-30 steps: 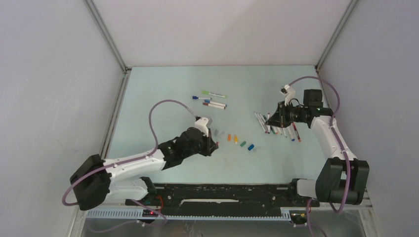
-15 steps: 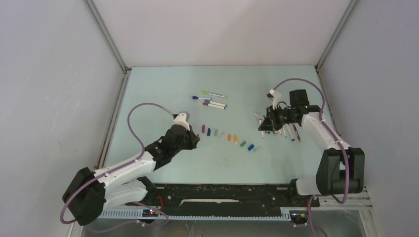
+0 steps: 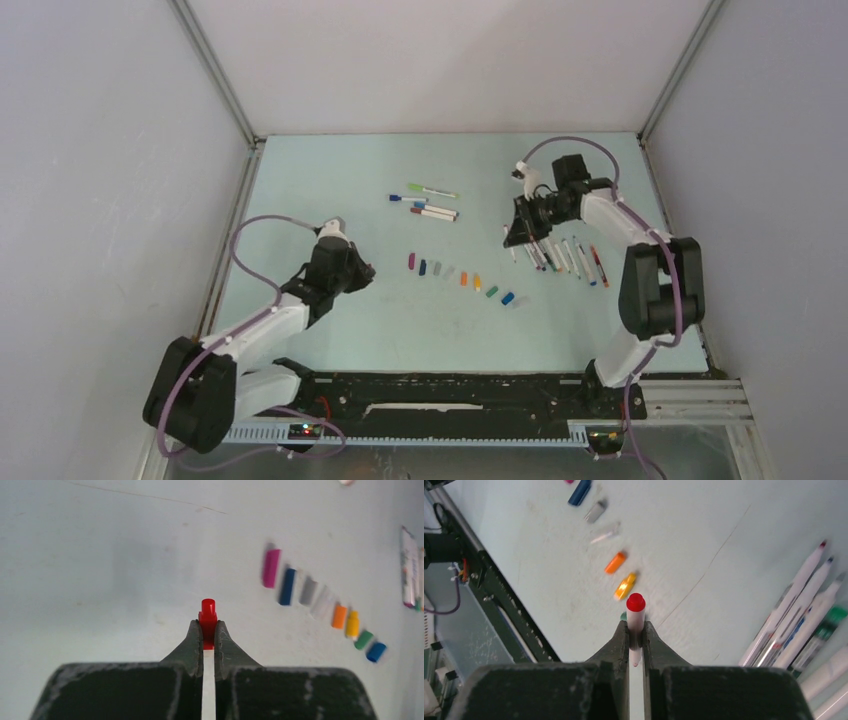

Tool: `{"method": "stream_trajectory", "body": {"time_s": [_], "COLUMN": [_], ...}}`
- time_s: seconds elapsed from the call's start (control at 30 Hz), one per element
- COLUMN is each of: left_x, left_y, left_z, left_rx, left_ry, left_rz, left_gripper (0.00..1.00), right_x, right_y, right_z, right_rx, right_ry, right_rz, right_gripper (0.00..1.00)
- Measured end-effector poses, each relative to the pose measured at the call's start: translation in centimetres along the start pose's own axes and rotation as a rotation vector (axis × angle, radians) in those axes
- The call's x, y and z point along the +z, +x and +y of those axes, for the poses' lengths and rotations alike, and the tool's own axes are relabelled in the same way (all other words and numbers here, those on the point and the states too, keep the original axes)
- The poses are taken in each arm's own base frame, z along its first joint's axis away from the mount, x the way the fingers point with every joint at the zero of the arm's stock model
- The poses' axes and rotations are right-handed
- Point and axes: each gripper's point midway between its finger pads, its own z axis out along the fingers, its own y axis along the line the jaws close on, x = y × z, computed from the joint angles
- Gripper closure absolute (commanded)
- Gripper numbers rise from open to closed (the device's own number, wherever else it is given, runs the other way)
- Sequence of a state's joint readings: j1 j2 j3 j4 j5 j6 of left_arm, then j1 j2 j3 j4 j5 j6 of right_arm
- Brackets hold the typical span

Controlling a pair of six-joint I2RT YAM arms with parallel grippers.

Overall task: Open the pen caps
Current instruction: Place the pen cap at the center of the board, then place the pen at the center of the board.

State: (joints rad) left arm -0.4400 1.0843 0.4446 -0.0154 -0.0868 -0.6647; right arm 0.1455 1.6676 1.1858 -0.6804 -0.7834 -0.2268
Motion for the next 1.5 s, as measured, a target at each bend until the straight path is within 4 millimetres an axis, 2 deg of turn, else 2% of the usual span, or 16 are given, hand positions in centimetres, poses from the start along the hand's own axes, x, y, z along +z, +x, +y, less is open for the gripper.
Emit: {"method": "stream_trajectory", "body": {"time_s": [0.17, 0.37, 0.5, 0.77, 1.07, 1.23, 1.5], "left_x": [2.1, 5.2, 5.8, 6.9, 7.7, 7.9, 8.0], "left_y": [-0.8, -3.9, -4.6, -4.6, -3.1, -3.9, -3.9], "left_z": [2.3, 2.2, 2.7, 4.1, 5.5, 5.5, 6.0], "left_rx": [-0.101, -0.165, -0.180, -0.202, -0.214, -0.220, -0.227], "left_ry": [-0.114, -0.170, -0.190, -0.243, -0.286, -0.285, -0.295], "left_rz": [0.085, 0.138, 0.147, 0.185, 0.234, 0.221, 0.223], "left_gripper": [1.00, 1.00, 1.00, 1.00, 0.96, 0.94, 0.88], "right_x": [2.4, 4.6, 6.3, 9.1, 11.3, 12.0, 12.5], "right_y": [-4.2, -10.2, -12.5, -12.0, -11.3, -10.8, -10.7], "right_z": [-1.5, -3.3, -4.9, -7.0, -9.0, -9.9, -10.9], "right_rx": [0.012, 0.026, 0.038, 0.107, 0.141, 0.157, 0.154], "right_ry": [0.045, 0.107, 0.145, 0.197, 0.270, 0.297, 0.338], "right_rz": [0.019, -0.011, -0.015, 0.041, 0.077, 0.094, 0.103], "right_gripper": [0.91, 0.89, 0.87, 0.83, 0.80, 0.79, 0.78]}}
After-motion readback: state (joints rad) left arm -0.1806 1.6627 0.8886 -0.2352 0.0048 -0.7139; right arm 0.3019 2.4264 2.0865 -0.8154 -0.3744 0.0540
